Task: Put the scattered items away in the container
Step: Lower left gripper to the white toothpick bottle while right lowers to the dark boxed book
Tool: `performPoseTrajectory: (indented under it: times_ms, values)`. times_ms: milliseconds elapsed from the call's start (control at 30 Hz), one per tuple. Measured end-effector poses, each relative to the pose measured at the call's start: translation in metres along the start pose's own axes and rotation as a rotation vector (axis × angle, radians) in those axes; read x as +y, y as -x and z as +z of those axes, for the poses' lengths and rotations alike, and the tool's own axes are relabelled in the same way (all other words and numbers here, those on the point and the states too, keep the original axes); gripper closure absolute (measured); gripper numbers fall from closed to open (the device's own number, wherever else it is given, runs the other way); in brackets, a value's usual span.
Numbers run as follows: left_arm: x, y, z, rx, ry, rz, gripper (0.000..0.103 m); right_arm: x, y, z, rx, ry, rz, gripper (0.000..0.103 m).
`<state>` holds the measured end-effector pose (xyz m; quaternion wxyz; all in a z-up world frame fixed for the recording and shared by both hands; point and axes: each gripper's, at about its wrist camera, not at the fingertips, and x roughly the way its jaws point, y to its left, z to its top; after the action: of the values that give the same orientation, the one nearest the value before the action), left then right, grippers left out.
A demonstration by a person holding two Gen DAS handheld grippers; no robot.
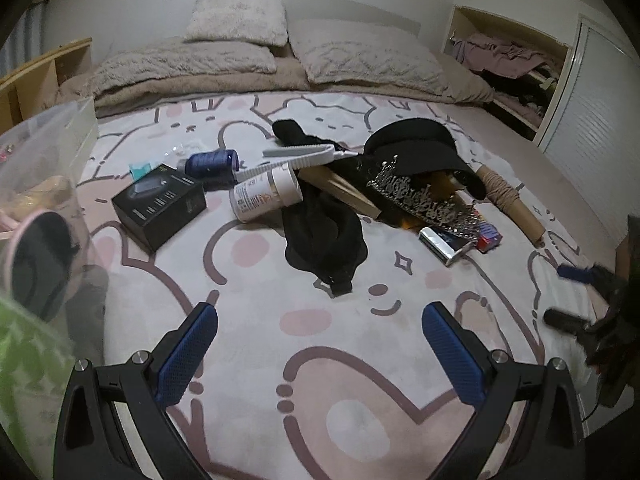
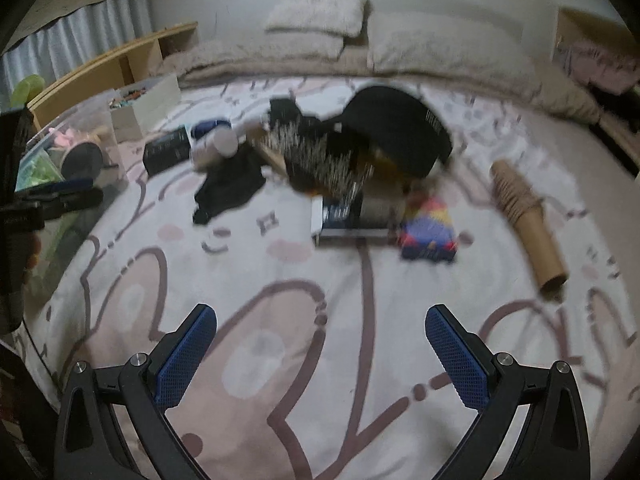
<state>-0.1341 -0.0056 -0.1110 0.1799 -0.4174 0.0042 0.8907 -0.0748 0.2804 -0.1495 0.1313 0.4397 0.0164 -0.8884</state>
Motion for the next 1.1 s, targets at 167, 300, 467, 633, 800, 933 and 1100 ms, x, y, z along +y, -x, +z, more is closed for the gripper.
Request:
performPoseTrajectory:
  times_ms: [167, 300, 467, 633, 800, 933, 1100]
  values:
    - [0.001, -0.028, 0.007, 0.038, 0.037, -0.034, 0.000, -0.010, -0.029, 0.005, 0.055, -0.027, 0.154, 0.000]
    - [0.004, -0.051, 0.017, 0.075, 0.069, -0.058, 0.000, -0.020, -0.052, 0.020, 0.098, -0.059, 0.250, 0.000]
    - [0.006, -0.075, 0.030, 0.086, 0.080, -0.029, 0.000, -0.030, -0.081, 0.037, 0.143, -0.081, 0.294, 0.000]
    - [0.015, -0.098, 0.046, 0.092, 0.099, 0.005, 0.000, -0.038, -0.099, 0.043, 0.139, -0.077, 0.243, 0.000]
    - [0.035, -0.119, 0.060, 0.116, 0.157, 0.008, 0.000, -0.052, -0.111, 0.043, 0.138, -0.095, 0.217, 0.000]
    - [0.049, -0.137, 0.066, 0.124, 0.199, -0.012, 0.000, -0.056, -0.112, 0.042, 0.132, -0.077, 0.245, 0.000]
    - [0.052, -0.155, 0.069, 0.140, 0.151, 0.044, 0.000, -0.061, -0.115, 0.043, 0.130, -0.054, 0.223, 0.000]
